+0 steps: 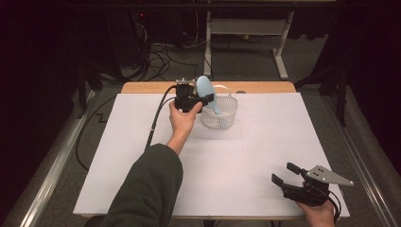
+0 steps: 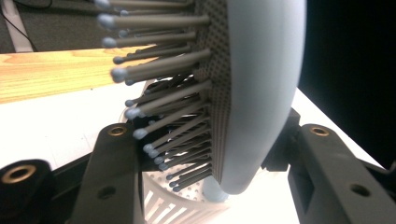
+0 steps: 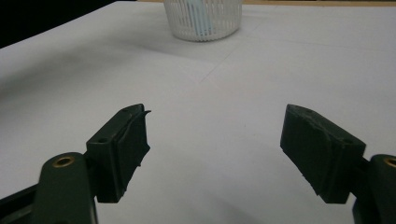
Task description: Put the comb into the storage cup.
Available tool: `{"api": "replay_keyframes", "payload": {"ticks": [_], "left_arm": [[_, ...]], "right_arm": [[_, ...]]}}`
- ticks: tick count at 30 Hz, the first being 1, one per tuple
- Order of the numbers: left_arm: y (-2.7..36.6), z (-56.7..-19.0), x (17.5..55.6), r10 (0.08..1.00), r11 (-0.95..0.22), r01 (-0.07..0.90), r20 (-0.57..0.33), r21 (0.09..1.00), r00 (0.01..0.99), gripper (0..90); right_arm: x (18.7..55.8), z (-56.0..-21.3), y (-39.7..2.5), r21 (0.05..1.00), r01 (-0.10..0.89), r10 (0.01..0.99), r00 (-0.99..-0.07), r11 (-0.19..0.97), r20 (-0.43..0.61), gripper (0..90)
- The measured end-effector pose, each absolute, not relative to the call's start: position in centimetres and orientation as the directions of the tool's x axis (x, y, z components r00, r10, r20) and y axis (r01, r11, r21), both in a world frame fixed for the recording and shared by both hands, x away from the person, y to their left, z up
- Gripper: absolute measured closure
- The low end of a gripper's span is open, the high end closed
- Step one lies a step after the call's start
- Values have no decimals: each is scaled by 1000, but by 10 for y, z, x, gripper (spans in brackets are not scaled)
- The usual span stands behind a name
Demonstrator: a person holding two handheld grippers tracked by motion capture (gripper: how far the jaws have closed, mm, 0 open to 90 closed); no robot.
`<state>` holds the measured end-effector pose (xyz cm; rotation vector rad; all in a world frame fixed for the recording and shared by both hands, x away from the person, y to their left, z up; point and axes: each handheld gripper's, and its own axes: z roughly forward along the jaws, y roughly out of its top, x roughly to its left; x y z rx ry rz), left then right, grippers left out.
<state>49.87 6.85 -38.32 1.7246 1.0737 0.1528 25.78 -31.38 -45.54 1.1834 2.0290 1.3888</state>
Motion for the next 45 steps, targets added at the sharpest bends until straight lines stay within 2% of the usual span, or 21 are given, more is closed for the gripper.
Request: {"api": "replay_keyframes", "payload": {"ticks": [17, 45], "left_arm": [[71, -384, 496, 733, -95, 614, -362, 784, 576, 454], [72, -388, 494, 782, -203, 627, -261, 752, 566, 315]], "right_arm": [[258, -456, -313, 898, 414, 820, -560, 150, 121, 238], [258, -456, -312, 897, 415, 817, -564, 151, 123, 238]]}}
